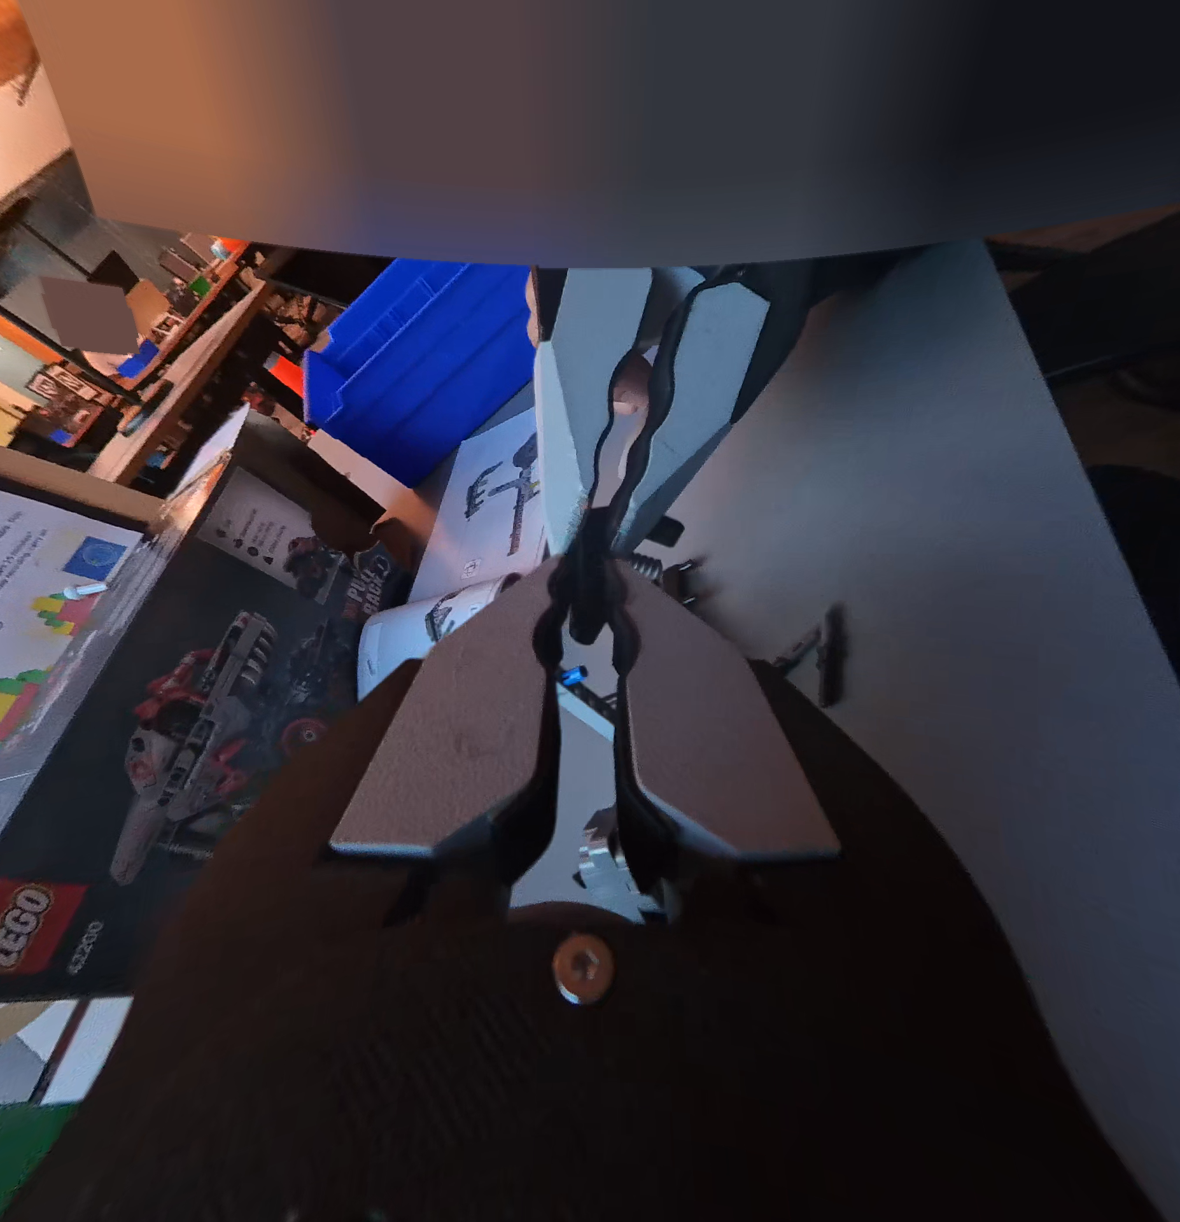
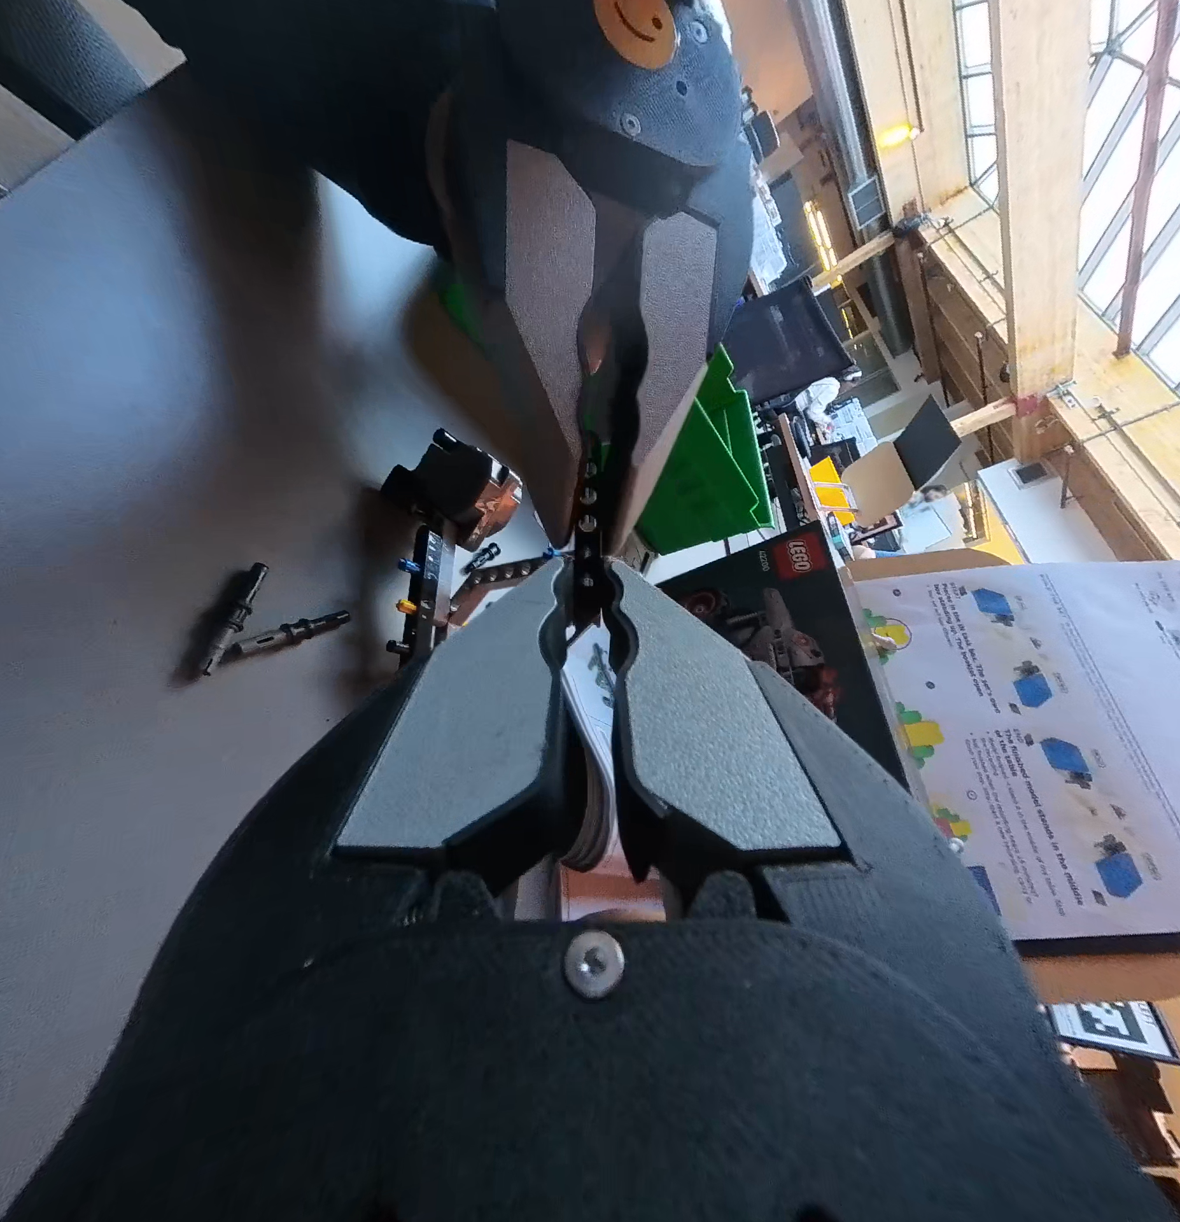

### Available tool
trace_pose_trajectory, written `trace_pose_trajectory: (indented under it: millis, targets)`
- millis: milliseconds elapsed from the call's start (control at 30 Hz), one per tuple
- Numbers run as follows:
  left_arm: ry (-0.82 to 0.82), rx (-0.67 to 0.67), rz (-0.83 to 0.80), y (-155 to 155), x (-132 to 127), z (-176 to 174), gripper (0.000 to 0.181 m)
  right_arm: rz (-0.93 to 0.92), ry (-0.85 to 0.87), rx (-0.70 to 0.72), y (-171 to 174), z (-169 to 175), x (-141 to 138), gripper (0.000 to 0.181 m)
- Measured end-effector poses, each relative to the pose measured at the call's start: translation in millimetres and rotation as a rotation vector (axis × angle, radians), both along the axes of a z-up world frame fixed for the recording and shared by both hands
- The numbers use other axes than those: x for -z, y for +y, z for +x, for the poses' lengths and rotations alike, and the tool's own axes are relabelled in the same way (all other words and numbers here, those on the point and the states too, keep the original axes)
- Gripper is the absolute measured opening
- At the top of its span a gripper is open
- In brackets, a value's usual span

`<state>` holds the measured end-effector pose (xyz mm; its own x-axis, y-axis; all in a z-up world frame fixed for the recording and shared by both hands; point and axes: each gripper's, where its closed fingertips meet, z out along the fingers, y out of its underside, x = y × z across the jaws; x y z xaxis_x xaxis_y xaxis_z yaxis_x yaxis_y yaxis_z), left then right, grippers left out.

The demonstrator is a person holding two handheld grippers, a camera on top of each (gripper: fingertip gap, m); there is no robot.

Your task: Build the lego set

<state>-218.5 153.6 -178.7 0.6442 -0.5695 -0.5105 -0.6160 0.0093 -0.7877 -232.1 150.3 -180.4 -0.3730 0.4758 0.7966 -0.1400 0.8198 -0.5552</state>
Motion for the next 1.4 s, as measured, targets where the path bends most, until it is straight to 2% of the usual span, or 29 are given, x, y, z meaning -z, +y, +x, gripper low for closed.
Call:
trace_pose_trajectory:
  millis: [600,733,833,900,1000,1133,1267,1400]
  targets:
    - [-0.019,-0.061,0.012,6.2,-0.1,-7.6,0.006,-0.168,-0.031,-0.009,10.3,5.3,-5.9,0.006]
    - [-0.013,-0.088,0.027,6.7,-4.9,-15.0,0.006,-0.281,-0.105,-0.007,12.2,11.5,-11.4,0.011]
    - [-0.020,-0.129,0.069,8.3,-14.9,-24.6,0.006,-0.350,-0.181,-0.052,8.4,21.3,-13.2,0.004]
    - [0.002,-0.189,0.126,11.7,-22.7,-36.6,0.006,-0.384,-0.327,-0.078,2.5,27.8,0.2,0.003]
    - [0.085,-0.294,0.214,17.1,-29.6,-54.7,0.006,-0.409,-0.545,-0.061,-6.5,31.2,32.0,0.012]
    - [0.211,-0.343,0.254,21.0,-23.8,-60.8,0.006,-0.388,-0.745,-0.017,-18.4,36.2,70.4,0.011]
    - [0.303,-0.362,0.292,23.4,-20.3,-62.5,0.006,-0.426,-0.827,0.033,-22.7,36.4,85.3,0.013]
    - [0.303,-0.369,0.314,23.1,-23.7,-62.5,0.006,-0.459,-0.865,0.086,-23.7,33.0,97.0,0.014]
